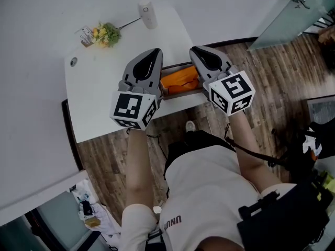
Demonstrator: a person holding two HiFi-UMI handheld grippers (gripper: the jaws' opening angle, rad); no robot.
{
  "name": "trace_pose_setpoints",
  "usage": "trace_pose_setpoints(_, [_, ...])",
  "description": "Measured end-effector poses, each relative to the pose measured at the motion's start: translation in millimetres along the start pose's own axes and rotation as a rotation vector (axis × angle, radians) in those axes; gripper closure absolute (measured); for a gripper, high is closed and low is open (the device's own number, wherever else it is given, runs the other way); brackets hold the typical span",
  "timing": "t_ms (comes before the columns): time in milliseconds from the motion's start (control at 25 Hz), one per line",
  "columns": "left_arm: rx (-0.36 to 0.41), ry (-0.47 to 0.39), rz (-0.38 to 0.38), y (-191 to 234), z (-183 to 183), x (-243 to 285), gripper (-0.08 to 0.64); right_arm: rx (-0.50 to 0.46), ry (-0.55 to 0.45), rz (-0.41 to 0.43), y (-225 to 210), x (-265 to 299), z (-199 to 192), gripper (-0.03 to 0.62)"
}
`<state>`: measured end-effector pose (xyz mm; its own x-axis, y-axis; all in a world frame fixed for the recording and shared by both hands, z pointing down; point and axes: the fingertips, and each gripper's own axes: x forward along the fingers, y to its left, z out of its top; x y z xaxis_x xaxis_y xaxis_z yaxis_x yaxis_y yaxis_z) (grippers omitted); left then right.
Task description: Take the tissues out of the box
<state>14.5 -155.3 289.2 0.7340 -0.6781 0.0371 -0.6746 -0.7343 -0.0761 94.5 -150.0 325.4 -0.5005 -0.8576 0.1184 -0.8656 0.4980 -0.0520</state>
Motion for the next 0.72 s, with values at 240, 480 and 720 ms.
trace_pose_setpoints(240, [0.003, 0.014, 0.008, -0.2, -6.8, 5.5, 0.548, -0.027, 0.027, 0.055, -1.2, 5.5, -9.0, 0.569])
trace_pose_setpoints(480, [0.0, 0.014, 0.009, -1.4, -9.4, 8.6, 0.548, -0.036, 0.052, 0.105, -1.6, 8.1, -17.4, 0.569])
trace_pose_setpoints(720, [-0.006, 0.016, 0.006, 1.7, -14.8, 11.5, 0.546, -0.031, 0.053, 0.165, 2.1, 15.6, -23.0, 0.569])
